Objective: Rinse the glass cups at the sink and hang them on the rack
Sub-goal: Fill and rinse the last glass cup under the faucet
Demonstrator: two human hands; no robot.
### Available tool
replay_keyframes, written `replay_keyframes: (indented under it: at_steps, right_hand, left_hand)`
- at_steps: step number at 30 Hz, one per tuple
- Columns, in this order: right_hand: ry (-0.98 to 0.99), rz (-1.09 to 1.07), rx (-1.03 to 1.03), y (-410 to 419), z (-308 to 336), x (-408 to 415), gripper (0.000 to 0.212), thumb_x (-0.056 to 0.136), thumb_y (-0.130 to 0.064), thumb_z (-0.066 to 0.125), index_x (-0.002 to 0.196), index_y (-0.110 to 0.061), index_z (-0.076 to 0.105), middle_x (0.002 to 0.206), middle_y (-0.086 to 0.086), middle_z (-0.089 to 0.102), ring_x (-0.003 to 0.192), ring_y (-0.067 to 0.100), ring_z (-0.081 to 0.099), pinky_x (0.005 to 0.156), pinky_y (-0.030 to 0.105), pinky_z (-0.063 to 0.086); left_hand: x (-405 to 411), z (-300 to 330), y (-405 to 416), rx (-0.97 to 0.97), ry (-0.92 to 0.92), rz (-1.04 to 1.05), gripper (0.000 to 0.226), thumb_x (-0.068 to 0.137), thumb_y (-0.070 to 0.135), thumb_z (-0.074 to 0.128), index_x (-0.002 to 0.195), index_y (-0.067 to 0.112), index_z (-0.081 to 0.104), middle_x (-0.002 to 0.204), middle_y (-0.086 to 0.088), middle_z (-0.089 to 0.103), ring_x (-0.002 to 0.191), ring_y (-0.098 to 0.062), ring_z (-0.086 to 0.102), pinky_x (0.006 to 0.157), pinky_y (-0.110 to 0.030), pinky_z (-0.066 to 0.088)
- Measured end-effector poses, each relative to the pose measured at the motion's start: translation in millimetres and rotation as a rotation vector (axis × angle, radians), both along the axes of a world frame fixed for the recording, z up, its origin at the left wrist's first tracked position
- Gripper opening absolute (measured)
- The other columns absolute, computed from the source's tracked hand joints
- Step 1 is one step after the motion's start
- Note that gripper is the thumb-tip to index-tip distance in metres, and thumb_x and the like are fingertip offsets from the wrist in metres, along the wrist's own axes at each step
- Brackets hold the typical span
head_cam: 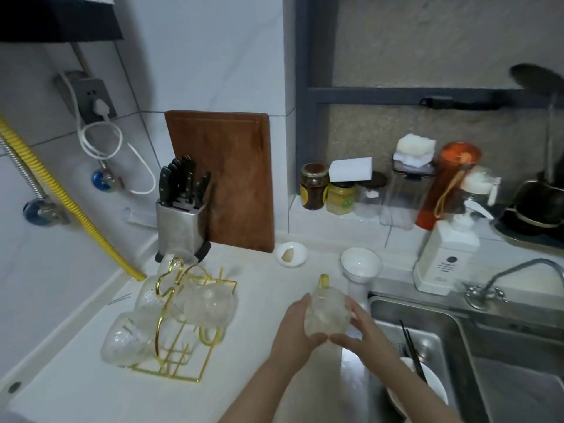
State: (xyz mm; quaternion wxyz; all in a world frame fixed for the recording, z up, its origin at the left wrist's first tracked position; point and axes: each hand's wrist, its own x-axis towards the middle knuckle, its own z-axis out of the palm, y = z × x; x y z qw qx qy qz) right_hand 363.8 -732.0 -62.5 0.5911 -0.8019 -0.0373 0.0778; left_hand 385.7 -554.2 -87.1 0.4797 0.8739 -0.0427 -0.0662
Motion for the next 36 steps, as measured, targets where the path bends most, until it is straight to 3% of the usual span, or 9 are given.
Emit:
replay_keyframes:
  at_steps: [4, 9, 15, 20, 25, 28, 31, 34, 36]
  right_hand:
    - [-0.037, -0.073, 0.033, -28, 22, -63, 0.070, 0.072, -0.009, 0.081, 0.127, -0.039, 0.048, 0.122, -0.014, 0.063, 0.114, 0.003, 0.059, 0.095, 0.028, 0.051]
    - [-0.069, -0.168, 0.031, -75, 49, -134, 0.075, 0.072, -0.012, 0.082, 0.133, -0.037, 0.046, 0.127, -0.015, 0.060, 0.118, 0.003, 0.057, 0.089, 0.016, 0.049]
    - [-0.046, -0.265, -0.006, -154, 66, -200, 0.074, 0.069, -0.016, 0.083, 0.130, -0.037, 0.046, 0.128, -0.013, 0.058, 0.120, 0.004, 0.054, 0.100, 0.020, 0.045]
    - [-0.043, -0.311, 0.009, -227, 68, -226, 0.063, 0.074, -0.002, 0.077, 0.110, -0.043, 0.047, 0.110, -0.025, 0.056, 0.098, -0.014, 0.052, 0.074, -0.002, 0.041]
    - [-0.016, -0.327, 0.061, -308, 60, -230, 0.087, 0.054, -0.038, 0.087, 0.132, -0.029, 0.049, 0.126, -0.005, 0.061, 0.117, 0.008, 0.059, 0.093, 0.020, 0.049]
    - [-0.010, -0.317, 0.062, -353, 55, -223, 0.087, 0.054, -0.041, 0.087, 0.132, -0.025, 0.050, 0.125, -0.006, 0.064, 0.112, 0.002, 0.062, 0.087, 0.013, 0.048]
    - [0.002, -0.290, 0.046, -383, 55, -218, 0.073, 0.066, -0.034, 0.085, 0.131, -0.024, 0.052, 0.121, -0.006, 0.066, 0.111, 0.003, 0.063, 0.088, 0.013, 0.048]
    - [0.027, -0.277, 0.044, -399, 55, -211, 0.050, 0.078, -0.018, 0.077, 0.123, -0.025, 0.057, 0.112, -0.007, 0.070, 0.102, 0.000, 0.065, 0.082, 0.012, 0.050]
    - [0.068, -0.286, 0.047, -406, 53, -204, 0.037, 0.082, -0.017, 0.072, 0.115, -0.029, 0.062, 0.105, -0.011, 0.073, 0.096, -0.003, 0.067, 0.078, 0.011, 0.050]
  left_hand:
    - [-60, 35, -33, -0.101, -0.072, -0.094, 0.075, 0.064, 0.048, 0.077, 0.130, 0.027, 0.050, 0.125, 0.007, 0.057, 0.114, -0.007, 0.055, 0.098, -0.033, 0.049]
    - [-124, 75, -83, -0.194, -0.109, -0.222, 0.061, 0.063, 0.044, 0.072, 0.117, 0.046, 0.044, 0.112, 0.027, 0.053, 0.105, 0.024, 0.047, 0.085, -0.004, 0.038]
    - [-164, 86, -157, -0.201, 0.023, -0.363, 0.069, 0.066, 0.041, 0.084, 0.120, 0.041, 0.042, 0.121, 0.020, 0.052, 0.113, 0.002, 0.050, 0.091, -0.014, 0.041]
    - [-172, 84, -231, -0.161, 0.063, -0.443, 0.061, 0.074, 0.022, 0.083, 0.118, 0.036, 0.042, 0.115, 0.021, 0.053, 0.107, 0.005, 0.052, 0.088, -0.004, 0.039]
    - [-169, 73, -318, -0.197, 0.116, -0.456, 0.066, 0.073, 0.022, 0.084, 0.123, 0.036, 0.043, 0.130, 0.011, 0.055, 0.125, -0.006, 0.050, 0.106, -0.022, 0.040]
    - [-167, 69, -363, -0.249, 0.185, -0.456, 0.072, 0.077, 0.019, 0.081, 0.134, 0.032, 0.039, 0.135, 0.012, 0.054, 0.128, -0.001, 0.048, 0.108, -0.023, 0.040]
    - [-167, 71, -392, -0.302, 0.270, -0.432, 0.067, 0.084, 0.014, 0.074, 0.134, 0.034, 0.034, 0.130, 0.016, 0.053, 0.107, 0.018, 0.052, 0.088, -0.003, 0.041]
    - [-163, 70, -411, -0.344, 0.359, -0.392, 0.067, 0.087, 0.022, 0.070, 0.141, 0.030, 0.031, 0.118, 0.019, 0.049, 0.101, 0.007, 0.052, 0.069, 0.001, 0.042]
    - [-158, 72, -420, -0.376, 0.398, -0.369, 0.050, 0.090, 0.016, 0.066, 0.133, 0.024, 0.042, 0.101, 0.018, 0.053, 0.080, 0.012, 0.058, 0.060, 0.000, 0.043]
